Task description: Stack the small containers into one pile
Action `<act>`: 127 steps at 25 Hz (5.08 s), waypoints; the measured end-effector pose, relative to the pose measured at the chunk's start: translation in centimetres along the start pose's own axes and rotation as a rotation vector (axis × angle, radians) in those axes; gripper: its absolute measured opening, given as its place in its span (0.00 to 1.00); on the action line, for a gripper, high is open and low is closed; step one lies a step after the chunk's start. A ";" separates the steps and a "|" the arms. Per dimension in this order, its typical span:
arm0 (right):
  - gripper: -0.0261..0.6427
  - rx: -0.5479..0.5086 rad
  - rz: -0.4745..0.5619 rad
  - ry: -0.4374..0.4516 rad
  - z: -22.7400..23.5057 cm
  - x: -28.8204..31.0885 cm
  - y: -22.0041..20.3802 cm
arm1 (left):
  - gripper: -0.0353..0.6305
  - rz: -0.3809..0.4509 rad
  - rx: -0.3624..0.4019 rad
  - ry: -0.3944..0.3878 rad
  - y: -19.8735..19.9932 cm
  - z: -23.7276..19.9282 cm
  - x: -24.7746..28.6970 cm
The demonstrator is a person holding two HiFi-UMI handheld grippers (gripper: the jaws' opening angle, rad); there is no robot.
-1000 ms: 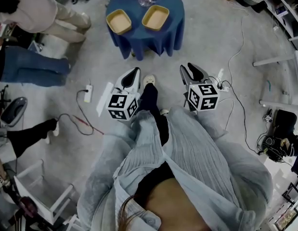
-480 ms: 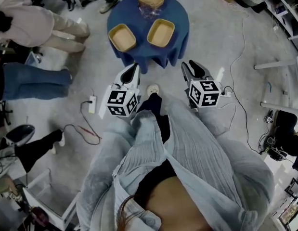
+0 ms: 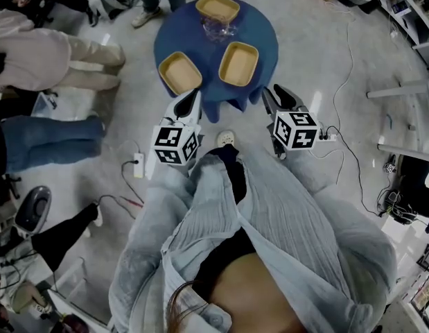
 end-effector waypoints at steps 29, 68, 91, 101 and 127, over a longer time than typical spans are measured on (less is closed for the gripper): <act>0.30 0.327 -0.198 -0.155 4.4 10.9 -4.7 | 0.07 -0.181 -0.093 -0.005 -4.7 -4.3 6.8; 0.08 0.185 -0.189 -0.149 7.6 14.5 -0.2 | 0.07 -0.175 -0.129 0.027 -4.3 -5.1 9.6; 0.08 -0.018 -0.246 0.135 12.3 25.9 11.9 | 0.07 -0.073 -0.160 0.106 0.4 -8.8 15.7; 0.08 -0.080 -0.276 0.333 11.5 35.8 16.5 | 0.07 -0.059 -0.166 0.161 2.2 -10.4 17.9; 0.08 -0.288 -0.498 0.561 9.6 46.0 12.5 | 0.07 -0.120 -0.218 0.319 1.6 -10.8 17.6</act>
Point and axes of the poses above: the fingertips, and each gripper's own axes: x forward along the fingers, z to its right, y out of its top, the point moved 10 cm from there along -x, backward along the fingers, and after that the axes turned 10 degrees about z, right-handed, at the moved point
